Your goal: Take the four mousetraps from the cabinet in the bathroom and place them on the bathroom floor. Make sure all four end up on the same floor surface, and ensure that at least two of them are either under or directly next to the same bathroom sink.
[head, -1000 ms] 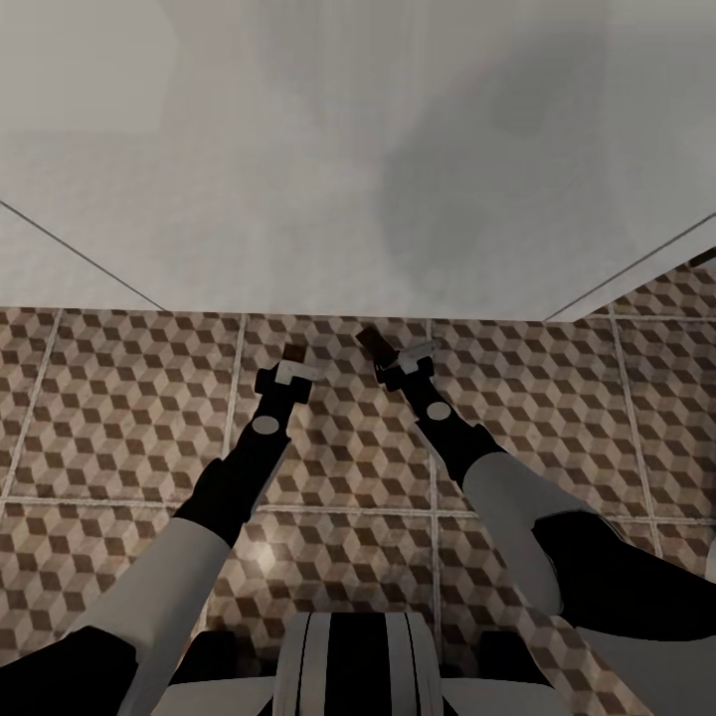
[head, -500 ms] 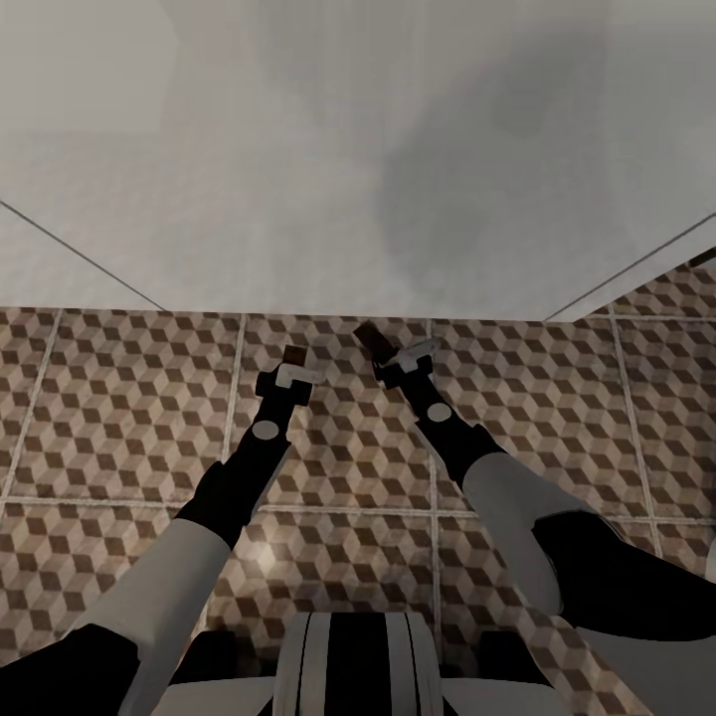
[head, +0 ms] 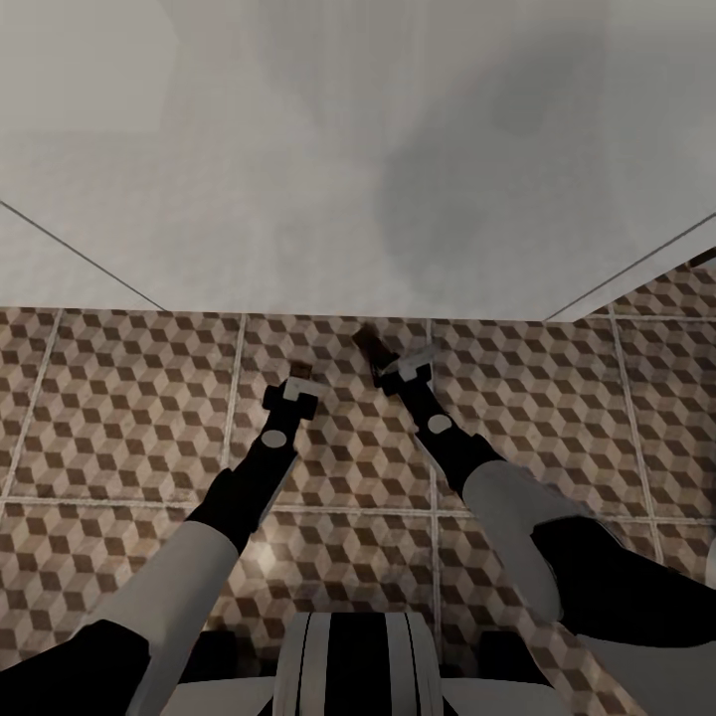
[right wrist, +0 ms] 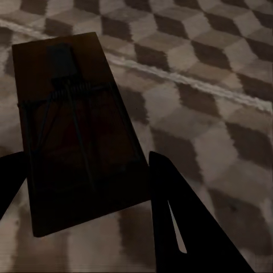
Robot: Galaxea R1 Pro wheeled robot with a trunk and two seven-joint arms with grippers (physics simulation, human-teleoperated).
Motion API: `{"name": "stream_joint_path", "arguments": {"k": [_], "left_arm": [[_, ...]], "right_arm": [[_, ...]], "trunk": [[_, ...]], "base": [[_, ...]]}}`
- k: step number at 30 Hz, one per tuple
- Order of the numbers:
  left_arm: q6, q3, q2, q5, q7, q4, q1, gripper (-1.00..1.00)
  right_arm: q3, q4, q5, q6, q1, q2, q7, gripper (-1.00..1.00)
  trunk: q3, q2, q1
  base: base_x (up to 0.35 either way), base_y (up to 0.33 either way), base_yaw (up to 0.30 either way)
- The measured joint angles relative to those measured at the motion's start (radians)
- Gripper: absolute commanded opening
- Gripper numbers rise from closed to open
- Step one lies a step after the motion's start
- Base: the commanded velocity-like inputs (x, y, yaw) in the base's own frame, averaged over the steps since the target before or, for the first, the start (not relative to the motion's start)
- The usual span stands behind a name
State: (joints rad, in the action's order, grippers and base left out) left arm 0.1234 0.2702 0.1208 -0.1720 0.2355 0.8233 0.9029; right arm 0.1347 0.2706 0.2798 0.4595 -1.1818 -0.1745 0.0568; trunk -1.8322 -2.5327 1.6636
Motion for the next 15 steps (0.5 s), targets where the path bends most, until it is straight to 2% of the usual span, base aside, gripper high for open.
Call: {"name": "stream_joint_path", "arguments": {"k": [7, 15], "left_arm": [[0.007, -0.001, 0.009, -0.001, 0.0, 0.002, 0.004, -1.0], [0.024, -0.001, 0.013, -0.002, -0.001, 0.027, 0.015, -1.0]], "right_arm": [[0.001, -0.001, 0.001, 0.015, 0.035, 0.0, 0.0, -1.0], [0.001, -0.003, 0.001, 0.061, 0.043, 0.0, 0.004, -1.0]], "trunk": [[0.0, 0.0, 0.0], [0.0, 0.0, 0.0]], "base": [[0.0, 0.0, 0.0], [0.0, 0.0, 0.0]]}}
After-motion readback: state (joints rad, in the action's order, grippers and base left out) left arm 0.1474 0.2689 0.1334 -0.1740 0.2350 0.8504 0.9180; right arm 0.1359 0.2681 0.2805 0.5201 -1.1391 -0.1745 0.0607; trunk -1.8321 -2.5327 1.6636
